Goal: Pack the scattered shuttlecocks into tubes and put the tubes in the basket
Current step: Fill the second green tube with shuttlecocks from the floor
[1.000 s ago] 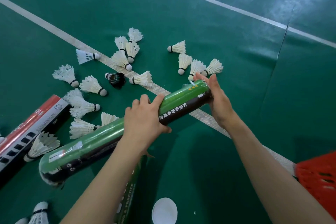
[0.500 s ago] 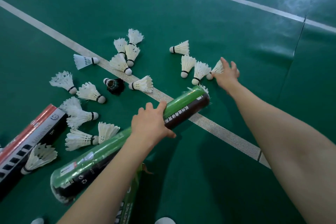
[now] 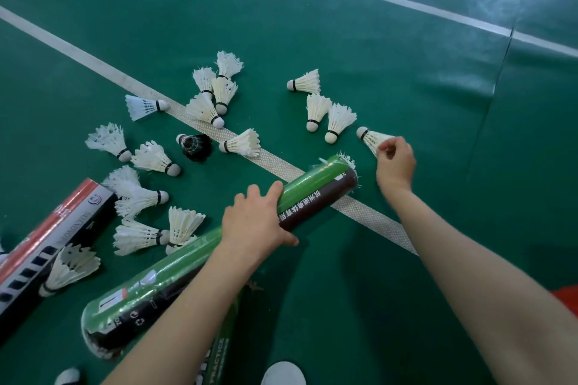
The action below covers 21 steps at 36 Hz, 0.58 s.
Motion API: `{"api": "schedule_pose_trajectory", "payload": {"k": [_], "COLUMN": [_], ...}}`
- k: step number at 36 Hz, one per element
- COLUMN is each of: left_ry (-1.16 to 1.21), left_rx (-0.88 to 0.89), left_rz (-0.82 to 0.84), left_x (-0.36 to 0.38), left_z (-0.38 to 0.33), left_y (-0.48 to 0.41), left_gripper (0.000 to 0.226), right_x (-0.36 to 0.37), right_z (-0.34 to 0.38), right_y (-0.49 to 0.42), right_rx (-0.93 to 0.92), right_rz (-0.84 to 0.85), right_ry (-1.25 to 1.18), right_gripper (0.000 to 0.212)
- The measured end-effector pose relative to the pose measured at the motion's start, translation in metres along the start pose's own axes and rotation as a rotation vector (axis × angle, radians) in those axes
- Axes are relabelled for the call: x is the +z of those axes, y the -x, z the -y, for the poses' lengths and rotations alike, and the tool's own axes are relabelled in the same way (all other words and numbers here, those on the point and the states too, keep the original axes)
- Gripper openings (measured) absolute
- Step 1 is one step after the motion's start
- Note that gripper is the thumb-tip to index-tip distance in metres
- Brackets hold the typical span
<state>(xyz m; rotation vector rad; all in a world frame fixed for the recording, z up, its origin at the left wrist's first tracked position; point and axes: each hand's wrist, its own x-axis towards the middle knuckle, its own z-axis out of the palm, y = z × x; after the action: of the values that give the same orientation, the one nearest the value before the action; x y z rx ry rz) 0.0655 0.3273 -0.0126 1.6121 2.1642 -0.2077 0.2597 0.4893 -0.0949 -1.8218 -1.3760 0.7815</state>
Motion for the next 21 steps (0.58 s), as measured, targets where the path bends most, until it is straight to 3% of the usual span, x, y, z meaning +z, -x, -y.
{"api": "schedule_pose_trajectory", "payload": {"k": [6, 11, 16, 21], "left_ry": [-0.004, -0.026, -0.036, 0.045], "left_rx": [0.023, 0.068, 0.144, 0.169], "left_rz": [-0.045, -0.1, -0.153, -0.161], "left_x": [0.0, 0.0, 0.002, 0.002], "left_z": [0.012, 0.025, 0.036, 0.045], "left_y": [0.018, 0.035, 0.048, 0.058], "left_gripper": [0.098, 0.098, 0.096, 0.096], "right_x": [-0.026, -0.051, -0.062, -0.065], "right_z": [0.002, 0.011, 0.023, 0.037], "right_y": [0.066, 0.098, 0.111, 0.114], "right_rx": [-0.116, -0.087, -0.021, 0.018], "right_rz": [-0.01, 0.016, 0.217, 0.301], "right_ry": [-0.205, -0.436, -0.619, -0.659], "right_gripper": [0.021, 0.02, 0.027, 0.016]}}
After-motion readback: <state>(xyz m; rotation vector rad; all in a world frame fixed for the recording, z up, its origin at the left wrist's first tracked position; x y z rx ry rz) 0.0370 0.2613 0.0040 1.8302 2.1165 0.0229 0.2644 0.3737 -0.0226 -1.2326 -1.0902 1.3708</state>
